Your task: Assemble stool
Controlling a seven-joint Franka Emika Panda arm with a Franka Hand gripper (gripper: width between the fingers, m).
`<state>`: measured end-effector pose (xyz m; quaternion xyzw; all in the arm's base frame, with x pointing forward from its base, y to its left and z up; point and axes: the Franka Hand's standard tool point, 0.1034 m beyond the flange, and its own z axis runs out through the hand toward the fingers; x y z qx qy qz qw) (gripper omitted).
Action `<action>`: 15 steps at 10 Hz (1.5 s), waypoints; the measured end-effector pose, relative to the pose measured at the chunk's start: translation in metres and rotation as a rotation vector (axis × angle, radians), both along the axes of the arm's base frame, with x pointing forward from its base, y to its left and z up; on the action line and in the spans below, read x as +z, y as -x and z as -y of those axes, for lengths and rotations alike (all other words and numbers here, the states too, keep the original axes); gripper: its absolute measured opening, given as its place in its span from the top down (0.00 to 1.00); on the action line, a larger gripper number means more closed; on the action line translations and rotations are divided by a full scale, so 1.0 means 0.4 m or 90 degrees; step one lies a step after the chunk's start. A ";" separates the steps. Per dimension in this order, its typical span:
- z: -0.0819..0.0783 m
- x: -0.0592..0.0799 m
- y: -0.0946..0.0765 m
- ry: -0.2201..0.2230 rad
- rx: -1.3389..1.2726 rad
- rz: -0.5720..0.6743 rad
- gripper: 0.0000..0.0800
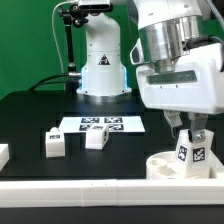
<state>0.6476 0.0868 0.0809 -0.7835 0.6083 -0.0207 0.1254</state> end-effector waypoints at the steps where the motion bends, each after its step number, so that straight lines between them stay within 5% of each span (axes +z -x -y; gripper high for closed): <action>1: -0.003 -0.001 0.001 -0.022 -0.067 -0.011 0.57; 5: -0.018 -0.004 0.003 -0.086 -0.273 -0.048 0.57; 10: -0.021 -0.006 0.006 -0.110 -0.345 -0.068 0.57; 11: -0.021 -0.006 0.006 -0.110 -0.343 -0.067 0.37; 12: -0.020 0.001 0.002 -0.106 -0.316 -0.062 0.37; 13: -0.025 0.014 -0.004 -0.103 -0.285 -0.059 0.22; 15: -0.030 0.018 -0.007 -0.098 -0.244 -0.053 0.19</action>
Offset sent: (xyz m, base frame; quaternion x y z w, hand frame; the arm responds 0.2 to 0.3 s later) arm 0.0061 0.0026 0.0048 0.0143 -0.0194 0.2577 0.9659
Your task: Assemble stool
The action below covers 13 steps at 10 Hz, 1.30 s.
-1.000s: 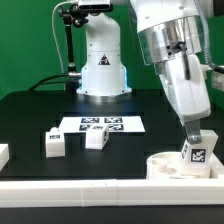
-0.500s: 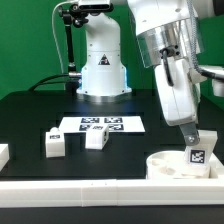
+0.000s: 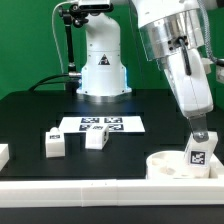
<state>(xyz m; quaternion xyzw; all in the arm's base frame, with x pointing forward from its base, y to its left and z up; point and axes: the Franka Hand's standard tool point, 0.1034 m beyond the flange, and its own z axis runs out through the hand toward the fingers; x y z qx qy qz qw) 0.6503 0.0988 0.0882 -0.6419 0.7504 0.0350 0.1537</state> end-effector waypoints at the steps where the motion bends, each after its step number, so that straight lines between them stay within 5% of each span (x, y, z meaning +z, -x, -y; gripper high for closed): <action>1: 0.000 0.000 0.000 0.010 0.052 0.014 0.19; 6: -0.018 0.010 -0.004 0.082 0.352 0.068 0.19; 13: -0.020 0.012 -0.002 0.138 0.694 0.139 0.19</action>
Offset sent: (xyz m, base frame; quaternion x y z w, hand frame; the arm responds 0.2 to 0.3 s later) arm 0.0062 0.0020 0.0079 -0.0327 0.0466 -0.3077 0.9498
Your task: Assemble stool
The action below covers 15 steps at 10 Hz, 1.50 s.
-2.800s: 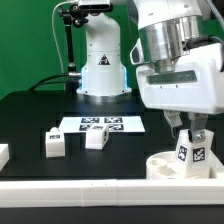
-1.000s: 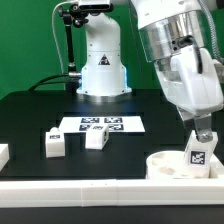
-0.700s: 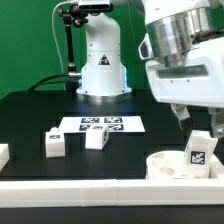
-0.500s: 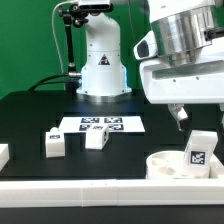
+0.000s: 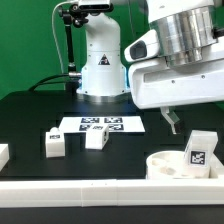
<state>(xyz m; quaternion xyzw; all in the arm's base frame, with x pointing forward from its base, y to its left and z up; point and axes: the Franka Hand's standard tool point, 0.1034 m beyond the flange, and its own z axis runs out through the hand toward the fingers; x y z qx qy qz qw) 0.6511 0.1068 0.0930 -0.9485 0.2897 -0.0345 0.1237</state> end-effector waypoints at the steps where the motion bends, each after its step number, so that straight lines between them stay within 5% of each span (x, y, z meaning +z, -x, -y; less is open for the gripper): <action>1: 0.002 -0.001 -0.001 0.022 0.089 0.017 0.19; 5: -0.016 0.004 -0.004 0.094 0.373 0.062 0.19; 15: -0.007 -0.022 -0.001 0.194 0.904 0.099 0.19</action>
Offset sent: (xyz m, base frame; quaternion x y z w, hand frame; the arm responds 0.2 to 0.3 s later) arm 0.0039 0.0128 0.0018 -0.0270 -0.0199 -0.2762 0.9605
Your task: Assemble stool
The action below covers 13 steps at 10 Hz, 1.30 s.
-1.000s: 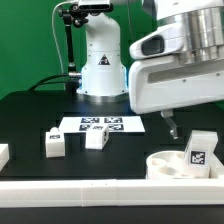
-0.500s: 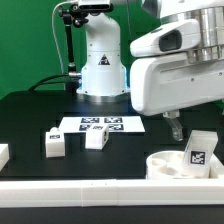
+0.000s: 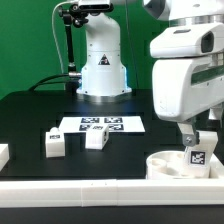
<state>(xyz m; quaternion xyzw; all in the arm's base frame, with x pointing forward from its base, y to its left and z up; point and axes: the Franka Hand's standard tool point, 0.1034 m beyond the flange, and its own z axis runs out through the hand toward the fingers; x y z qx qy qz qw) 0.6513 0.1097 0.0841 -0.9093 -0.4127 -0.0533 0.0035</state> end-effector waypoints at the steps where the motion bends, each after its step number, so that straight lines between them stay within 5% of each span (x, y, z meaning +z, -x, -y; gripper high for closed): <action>1: 0.002 -0.007 0.002 0.017 0.061 0.001 0.19; 5: 0.022 -0.019 0.004 0.039 0.158 0.000 0.19; 6: 0.022 -0.019 0.004 0.039 0.157 0.000 0.30; 7: 0.022 -0.019 0.004 0.039 0.156 0.000 0.30; 8: 0.023 -0.019 0.003 0.039 0.156 0.000 0.55; 13: 0.027 -0.018 0.001 0.022 0.074 -0.001 0.57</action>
Offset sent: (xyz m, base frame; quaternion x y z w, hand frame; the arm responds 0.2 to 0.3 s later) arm 0.0009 -0.0045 -0.0011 0.0084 -0.0068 -0.1224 0.9924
